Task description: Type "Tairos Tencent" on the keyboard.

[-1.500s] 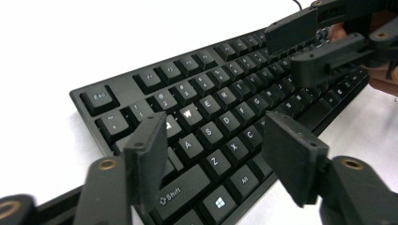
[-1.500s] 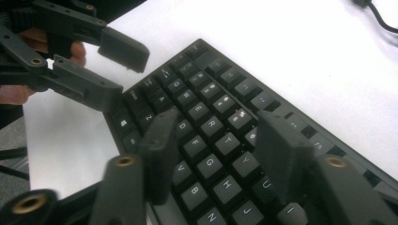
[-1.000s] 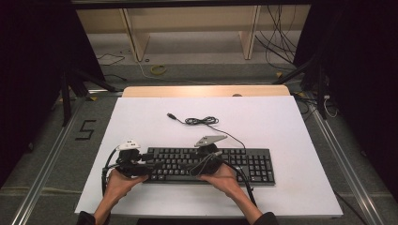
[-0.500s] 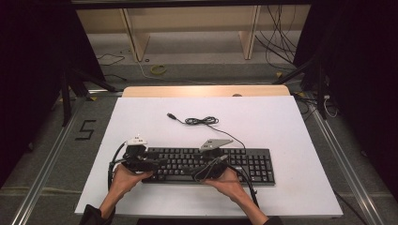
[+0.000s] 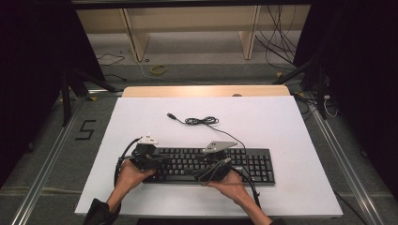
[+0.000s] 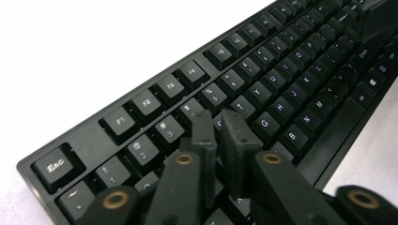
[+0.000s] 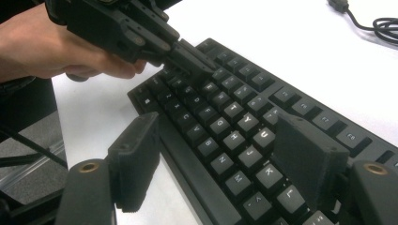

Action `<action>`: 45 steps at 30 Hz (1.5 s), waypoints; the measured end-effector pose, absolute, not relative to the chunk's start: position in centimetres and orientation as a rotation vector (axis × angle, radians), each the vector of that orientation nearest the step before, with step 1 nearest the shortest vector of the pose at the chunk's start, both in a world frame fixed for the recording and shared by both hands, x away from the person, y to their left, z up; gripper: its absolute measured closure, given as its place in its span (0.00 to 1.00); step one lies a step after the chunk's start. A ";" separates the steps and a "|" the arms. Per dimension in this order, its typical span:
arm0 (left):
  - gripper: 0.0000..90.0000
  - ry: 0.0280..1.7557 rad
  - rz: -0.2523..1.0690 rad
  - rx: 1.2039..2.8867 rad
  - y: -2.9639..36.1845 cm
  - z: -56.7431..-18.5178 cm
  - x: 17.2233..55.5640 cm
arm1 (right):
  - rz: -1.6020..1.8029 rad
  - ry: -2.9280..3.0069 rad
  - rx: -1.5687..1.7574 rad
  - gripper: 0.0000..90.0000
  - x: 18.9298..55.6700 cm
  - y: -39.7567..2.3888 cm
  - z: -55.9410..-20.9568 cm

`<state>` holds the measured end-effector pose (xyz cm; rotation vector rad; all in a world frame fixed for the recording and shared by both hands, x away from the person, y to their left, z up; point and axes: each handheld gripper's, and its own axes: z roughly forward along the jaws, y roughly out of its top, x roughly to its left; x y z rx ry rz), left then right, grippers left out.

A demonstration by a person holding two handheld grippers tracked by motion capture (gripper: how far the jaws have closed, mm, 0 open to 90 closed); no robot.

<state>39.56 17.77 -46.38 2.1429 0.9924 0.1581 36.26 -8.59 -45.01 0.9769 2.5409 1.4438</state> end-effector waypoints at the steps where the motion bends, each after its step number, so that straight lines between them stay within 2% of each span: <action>1: 0.95 0.990 0.156 2.146 17.7 -46.4 39.6 | 1.443 2.541 0.973 0.36 36.2 -8.7 -45.0; 4: 0.99 0.992 0.160 2.158 17.5 -46.5 39.8 | 1.440 2.539 0.975 0.36 36.1 -8.8 -45.1; 35: 0.99 1.027 0.123 2.179 17.4 -47.1 40.5 | 1.428 2.531 0.978 0.36 35.7 -9.3 -45.4; 45: 0.92 1.008 0.114 2.132 17.6 -46.2 40.0 | 1.434 2.522 0.983 0.37 35.8 -9.3 -45.4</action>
